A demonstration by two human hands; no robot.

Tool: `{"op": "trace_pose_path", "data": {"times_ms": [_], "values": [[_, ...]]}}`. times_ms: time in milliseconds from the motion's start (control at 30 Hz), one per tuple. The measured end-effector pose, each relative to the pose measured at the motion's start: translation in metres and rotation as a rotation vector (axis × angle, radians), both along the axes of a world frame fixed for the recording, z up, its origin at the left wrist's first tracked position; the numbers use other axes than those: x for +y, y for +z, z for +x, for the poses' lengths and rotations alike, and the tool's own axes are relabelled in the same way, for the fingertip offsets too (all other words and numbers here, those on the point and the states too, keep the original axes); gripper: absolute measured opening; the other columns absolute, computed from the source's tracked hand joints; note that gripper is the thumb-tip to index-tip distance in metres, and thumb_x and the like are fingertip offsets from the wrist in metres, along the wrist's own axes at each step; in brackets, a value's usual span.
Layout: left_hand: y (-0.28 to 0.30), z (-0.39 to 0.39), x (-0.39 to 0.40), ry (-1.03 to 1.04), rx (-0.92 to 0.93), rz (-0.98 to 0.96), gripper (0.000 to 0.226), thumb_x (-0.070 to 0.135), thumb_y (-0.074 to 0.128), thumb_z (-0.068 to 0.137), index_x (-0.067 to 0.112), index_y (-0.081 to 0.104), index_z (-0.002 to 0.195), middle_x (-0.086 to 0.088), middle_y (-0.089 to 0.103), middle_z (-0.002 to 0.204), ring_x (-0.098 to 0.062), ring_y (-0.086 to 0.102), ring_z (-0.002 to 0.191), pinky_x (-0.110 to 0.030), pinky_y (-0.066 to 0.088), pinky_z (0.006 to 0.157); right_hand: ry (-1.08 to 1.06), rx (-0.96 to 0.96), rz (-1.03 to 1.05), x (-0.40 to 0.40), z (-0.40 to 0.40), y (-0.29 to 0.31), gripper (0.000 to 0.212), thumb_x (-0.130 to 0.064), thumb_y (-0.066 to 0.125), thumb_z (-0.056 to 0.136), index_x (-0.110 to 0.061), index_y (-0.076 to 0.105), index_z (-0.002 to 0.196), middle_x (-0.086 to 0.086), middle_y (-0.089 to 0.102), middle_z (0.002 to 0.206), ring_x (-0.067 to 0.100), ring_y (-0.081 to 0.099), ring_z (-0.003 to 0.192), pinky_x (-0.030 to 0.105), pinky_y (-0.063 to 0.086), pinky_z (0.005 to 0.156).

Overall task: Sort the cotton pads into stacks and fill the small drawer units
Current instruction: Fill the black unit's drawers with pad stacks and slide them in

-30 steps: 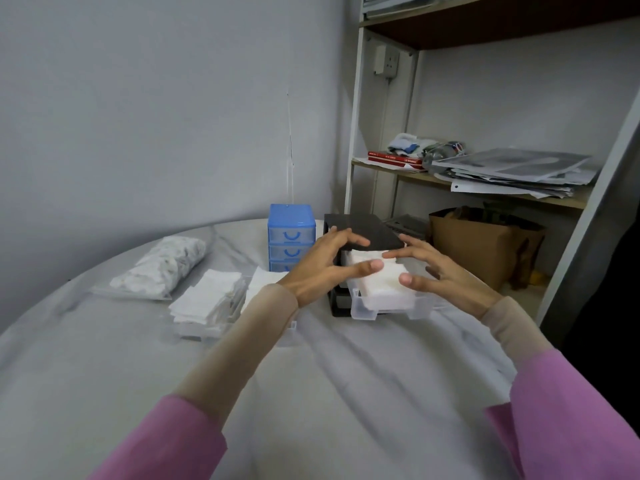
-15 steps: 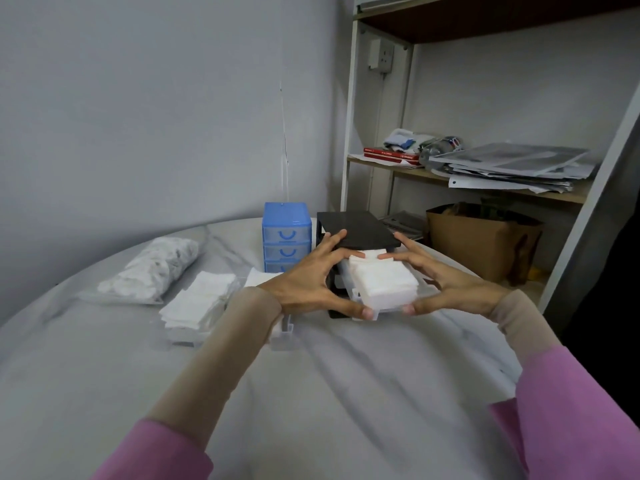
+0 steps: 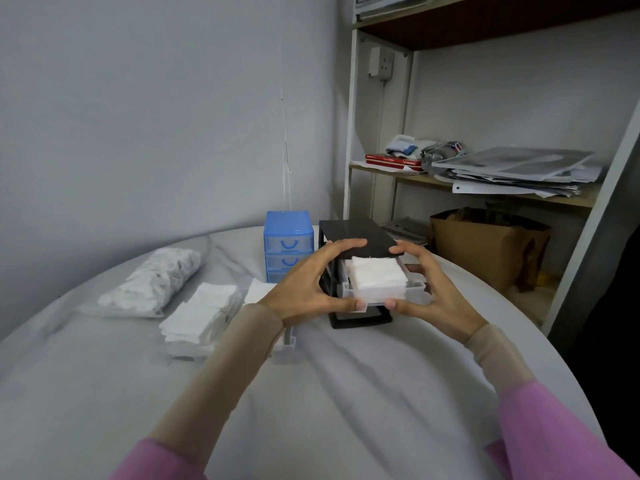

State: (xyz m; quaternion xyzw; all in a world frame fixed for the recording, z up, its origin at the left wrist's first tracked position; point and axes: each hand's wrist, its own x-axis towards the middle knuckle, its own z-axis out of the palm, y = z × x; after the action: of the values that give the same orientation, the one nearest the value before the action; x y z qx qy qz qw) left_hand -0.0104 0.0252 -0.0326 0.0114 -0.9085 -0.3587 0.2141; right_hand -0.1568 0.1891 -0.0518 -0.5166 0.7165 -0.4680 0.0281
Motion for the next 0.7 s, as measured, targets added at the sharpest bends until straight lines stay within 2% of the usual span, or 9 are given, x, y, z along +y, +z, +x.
{"op": "trace_pose_path", "data": {"times_ms": [67,200,267,400,500,600,700], "values": [[0.001,-0.001,0.000,0.015,-0.015,-0.031,0.065,0.050,0.073,0.063,0.056,0.043,0.121,0.016,0.034,0.147,-0.003,0.024,0.138,-0.040,0.023,0.115,-0.009,0.047,-0.002,0.001,-0.002,-0.002,0.062,-0.064,0.061,0.053,-0.047,0.041,0.109,-0.024,0.027,0.133,0.006,0.032,0.121,0.007,0.032,0.088],[0.001,-0.001,-0.001,0.067,-0.045,-0.064,0.055,0.052,0.070,0.062,0.051,0.052,0.114,0.020,0.028,0.149,-0.001,0.018,0.140,-0.041,0.020,0.116,-0.039,0.117,-0.003,0.001,-0.005,-0.006,0.054,-0.066,0.055,0.056,-0.046,0.045,0.104,-0.019,0.026,0.137,0.006,0.025,0.127,0.027,0.029,0.103],[0.002,-0.001,0.000,0.076,-0.054,-0.083,0.057,0.051,0.072,0.065,0.046,0.053,0.119,0.020,0.027,0.149,-0.002,0.017,0.141,-0.041,0.019,0.116,-0.050,0.141,0.003,0.000,-0.006,-0.006,0.052,-0.067,0.053,0.057,-0.047,0.045,0.105,-0.016,0.026,0.141,0.006,0.024,0.128,0.030,0.027,0.105],[0.005,-0.001,0.002,0.114,-0.089,-0.219,0.055,0.041,0.068,0.081,0.034,0.048,0.132,0.015,0.021,0.153,-0.007,0.014,0.142,-0.039,0.017,0.116,-0.063,0.158,-0.005,-0.001,-0.007,-0.008,0.042,-0.060,0.061,0.070,-0.049,0.043,0.106,-0.021,0.024,0.139,0.004,0.024,0.130,0.023,0.025,0.101],[0.005,-0.002,0.003,0.155,-0.087,-0.314,0.054,0.040,0.062,0.086,0.032,0.044,0.136,0.012,0.020,0.154,-0.009,0.016,0.142,-0.041,0.015,0.117,-0.081,0.170,-0.037,-0.005,-0.007,-0.012,0.038,-0.055,0.061,0.077,-0.054,0.040,0.108,-0.024,0.025,0.137,-0.001,0.025,0.126,0.020,0.027,0.100],[0.002,-0.001,0.002,0.156,-0.020,-0.263,0.050,0.036,0.065,0.084,0.039,0.047,0.131,0.011,0.027,0.152,-0.008,0.021,0.140,-0.038,0.019,0.115,-0.089,0.196,-0.083,-0.007,-0.006,-0.015,0.040,-0.060,0.054,0.076,-0.056,0.040,0.113,-0.023,0.030,0.136,-0.002,0.031,0.124,0.011,0.027,0.096],[0.000,-0.001,0.002,0.127,0.050,-0.158,0.043,0.032,0.068,0.082,0.044,0.050,0.120,0.011,0.034,0.148,-0.008,0.027,0.138,-0.039,0.024,0.113,-0.112,0.214,-0.061,-0.008,-0.003,-0.015,0.027,-0.053,0.053,0.082,-0.049,0.043,0.107,-0.013,0.031,0.142,-0.001,0.029,0.122,0.002,0.023,0.088]]}}
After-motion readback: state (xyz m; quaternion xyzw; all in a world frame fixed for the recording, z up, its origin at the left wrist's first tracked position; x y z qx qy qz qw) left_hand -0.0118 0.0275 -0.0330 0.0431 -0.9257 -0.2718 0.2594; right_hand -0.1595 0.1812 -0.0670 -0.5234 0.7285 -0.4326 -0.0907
